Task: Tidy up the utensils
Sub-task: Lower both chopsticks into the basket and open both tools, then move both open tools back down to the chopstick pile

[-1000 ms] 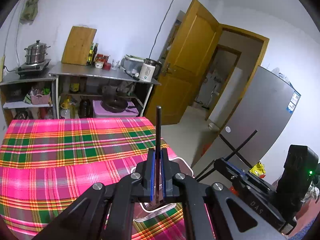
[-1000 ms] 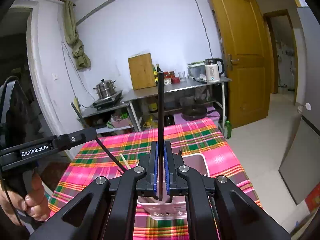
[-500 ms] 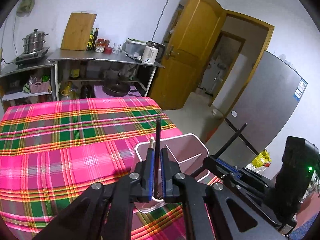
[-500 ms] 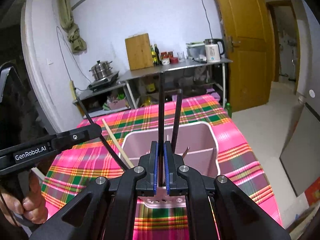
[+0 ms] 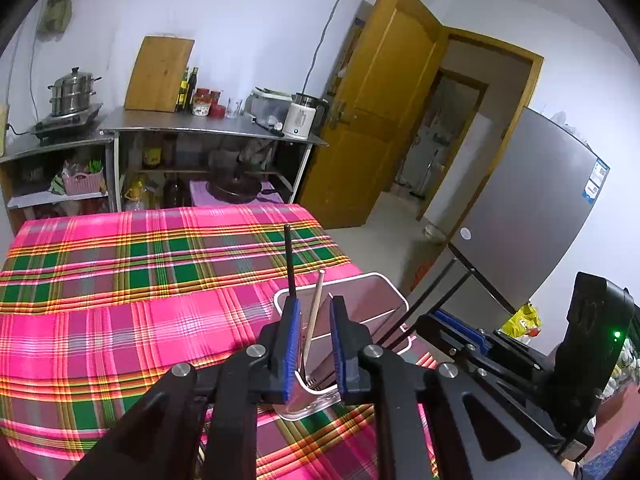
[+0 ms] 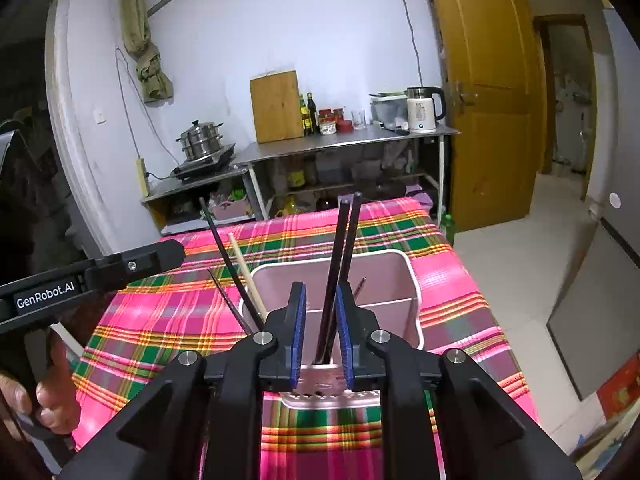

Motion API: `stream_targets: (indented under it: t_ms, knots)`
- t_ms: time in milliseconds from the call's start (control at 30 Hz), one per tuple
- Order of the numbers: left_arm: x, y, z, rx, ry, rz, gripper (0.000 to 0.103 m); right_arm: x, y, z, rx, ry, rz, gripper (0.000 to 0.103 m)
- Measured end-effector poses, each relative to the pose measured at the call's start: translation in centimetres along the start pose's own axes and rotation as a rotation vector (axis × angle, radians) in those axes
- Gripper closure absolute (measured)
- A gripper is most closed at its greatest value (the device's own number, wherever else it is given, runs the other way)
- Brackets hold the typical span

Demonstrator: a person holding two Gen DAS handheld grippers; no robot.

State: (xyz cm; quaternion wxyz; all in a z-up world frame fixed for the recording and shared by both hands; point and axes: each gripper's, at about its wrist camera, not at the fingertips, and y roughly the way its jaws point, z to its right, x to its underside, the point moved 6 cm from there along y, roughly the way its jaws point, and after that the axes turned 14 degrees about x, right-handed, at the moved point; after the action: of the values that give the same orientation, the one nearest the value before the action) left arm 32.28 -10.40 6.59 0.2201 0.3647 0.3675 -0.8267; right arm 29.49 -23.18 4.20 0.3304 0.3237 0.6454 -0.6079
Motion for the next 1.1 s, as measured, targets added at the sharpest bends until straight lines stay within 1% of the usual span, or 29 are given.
stream_targets:
  t_ms: [233,300,400,567,833,1100]
  knots:
    - [0.9,-1.8,0.6,-0.004,0.005,0.012,0.088,0.2,-1.9,0.4,-0.001,0.017,0.021,0.086]
    - [1.3,-2.3,0.6,-0.007,0.006,0.013,0.088,0.4,-2.4,0.5,-0.004,0.024,0.025,0.085]
    - [2.3,-3.1,0.4,-0.011,0.000,0.014,0.088,0.9,-3.1,0.6,-0.010,0.033,0.028,0.081]
    - [4.2,-4.4,0.1,-0.014,-0.015,0.013,0.088,2.2,-4.3,0.4,-0.019,0.033,0.021,0.081]
    - [8.3,-7.5,0.0,-0.032,-0.018,0.009,0.088,5.0,-6.3,-0.6,-0.039,0.020,-0.003,0.081]
    - [12.7,-10.4,-1.1,-0.062,-0.052,-0.011,0.088,8.3,-8.0,-2.0,-0.086,0.004,-0.050,0.081]
